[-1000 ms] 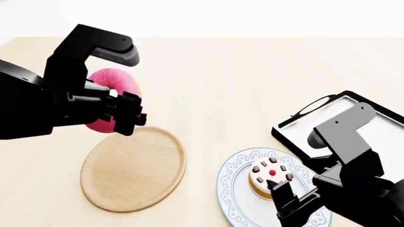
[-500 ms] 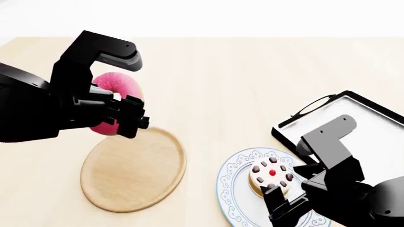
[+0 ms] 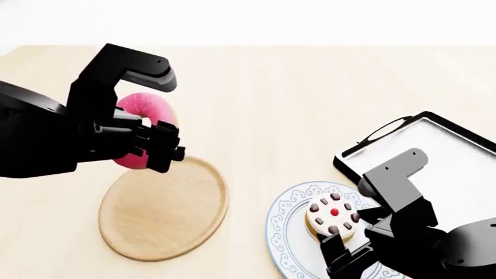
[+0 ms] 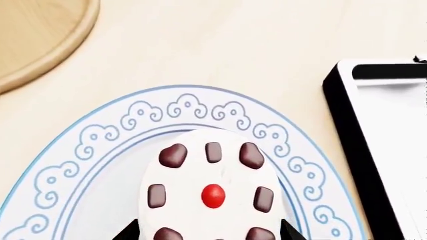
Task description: Move the dessert items from the plate to the tray.
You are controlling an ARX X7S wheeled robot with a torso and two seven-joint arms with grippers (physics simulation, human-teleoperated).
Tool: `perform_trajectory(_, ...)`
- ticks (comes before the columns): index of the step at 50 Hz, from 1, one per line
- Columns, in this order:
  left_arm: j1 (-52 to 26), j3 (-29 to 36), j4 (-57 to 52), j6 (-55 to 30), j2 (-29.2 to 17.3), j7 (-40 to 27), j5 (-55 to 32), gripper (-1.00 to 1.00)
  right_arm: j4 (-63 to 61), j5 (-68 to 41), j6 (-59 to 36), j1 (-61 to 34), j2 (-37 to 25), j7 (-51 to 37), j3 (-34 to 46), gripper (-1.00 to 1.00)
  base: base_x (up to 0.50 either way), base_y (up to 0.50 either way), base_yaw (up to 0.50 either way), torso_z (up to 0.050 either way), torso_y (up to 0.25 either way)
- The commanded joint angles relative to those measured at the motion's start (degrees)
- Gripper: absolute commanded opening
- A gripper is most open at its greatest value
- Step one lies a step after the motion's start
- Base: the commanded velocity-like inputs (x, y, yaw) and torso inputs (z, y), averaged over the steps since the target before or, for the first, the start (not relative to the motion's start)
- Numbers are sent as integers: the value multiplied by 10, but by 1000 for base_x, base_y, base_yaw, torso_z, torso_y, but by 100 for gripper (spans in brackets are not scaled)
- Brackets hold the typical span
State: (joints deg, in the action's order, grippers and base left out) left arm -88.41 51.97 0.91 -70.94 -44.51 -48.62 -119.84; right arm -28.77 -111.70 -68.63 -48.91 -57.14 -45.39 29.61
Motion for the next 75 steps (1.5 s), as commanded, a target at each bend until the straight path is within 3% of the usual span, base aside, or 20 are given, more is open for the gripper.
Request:
perform_trajectory(1, 1, 1, 0, 4, -1, 3, 4, -100, 1, 0, -1, -4, -3, -4, 3, 100, 0, 0, 0, 0, 0)
perform_trajectory(36, 12, 8, -4, 16, -1, 14, 14, -100, 14, 92, 11, 47, 11, 64, 8, 100, 0, 0, 0, 0, 0)
perform_trajectory(37, 12, 8, -4, 17, -1, 14, 15, -100, 12, 91, 11, 46, 11, 63, 8, -100, 0, 0, 0, 0, 0)
perform_trajectory(45, 14, 11, -6, 19, -2, 12, 15, -100, -25, 33, 9, 8, -10, 27, -1, -100, 0, 0, 0, 0, 0)
perform_trajectory(57, 9, 10, -6, 19, -5, 22, 26, -100, -57, -99, 13, -124, -61, -36, -27, -100, 0, 0, 0, 0, 0)
perform_trajectory(75, 3, 1, -18, 30, -2, 35, 37, -100, -2, -125, -13, -237, -66, -73, -17, -100, -8, -84, 0, 0, 0)
